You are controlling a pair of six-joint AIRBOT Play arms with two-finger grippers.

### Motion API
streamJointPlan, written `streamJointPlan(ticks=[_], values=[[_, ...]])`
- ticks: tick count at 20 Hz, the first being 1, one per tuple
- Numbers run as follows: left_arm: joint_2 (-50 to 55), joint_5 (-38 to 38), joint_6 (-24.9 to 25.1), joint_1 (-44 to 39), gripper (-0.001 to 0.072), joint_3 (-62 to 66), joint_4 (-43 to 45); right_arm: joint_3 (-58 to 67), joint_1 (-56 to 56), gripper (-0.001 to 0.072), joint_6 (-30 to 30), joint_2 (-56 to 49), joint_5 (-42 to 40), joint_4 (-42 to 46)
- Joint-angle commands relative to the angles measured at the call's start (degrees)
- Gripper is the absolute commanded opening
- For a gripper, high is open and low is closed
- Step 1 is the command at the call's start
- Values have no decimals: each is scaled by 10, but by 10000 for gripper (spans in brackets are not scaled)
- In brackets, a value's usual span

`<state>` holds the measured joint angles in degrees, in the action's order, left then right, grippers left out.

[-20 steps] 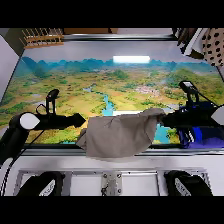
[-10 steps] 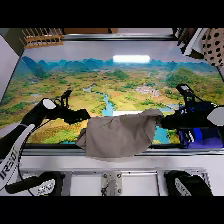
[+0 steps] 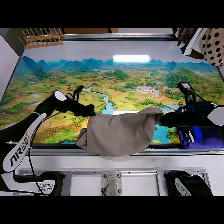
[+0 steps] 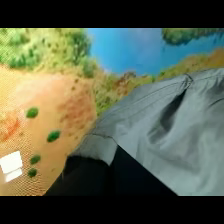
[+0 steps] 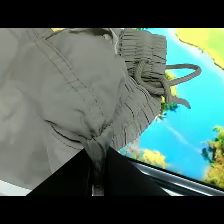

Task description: Fold the clothes and pants, and hang the long-sleeved shirts on hangers.

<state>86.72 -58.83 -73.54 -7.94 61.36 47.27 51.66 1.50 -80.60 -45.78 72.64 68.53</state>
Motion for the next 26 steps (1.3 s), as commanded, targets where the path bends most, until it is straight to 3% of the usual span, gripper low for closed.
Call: streamJointPlan(ticks=[1,5,9,16,21,26], values=[[-75,-34,-4,51,2,91,-5,67,0,28,13,0,-16,-2],[-213,-66,-4,113,3,277,-5,257,0,28,13,0,-17,-14],[-325,-39,-4,125,3,402,-4,404,0,28,13,7,-18,-68],[-432,59,-4,125,2,447,-3,438,0,28,10,81,-17,-83],[-393,92,-4,125,3,492,-4,438,0,27,-71,111,2,-80],[-228,73,-23,124,2,571,-6,430,0,27,-221,57,165,-6]])
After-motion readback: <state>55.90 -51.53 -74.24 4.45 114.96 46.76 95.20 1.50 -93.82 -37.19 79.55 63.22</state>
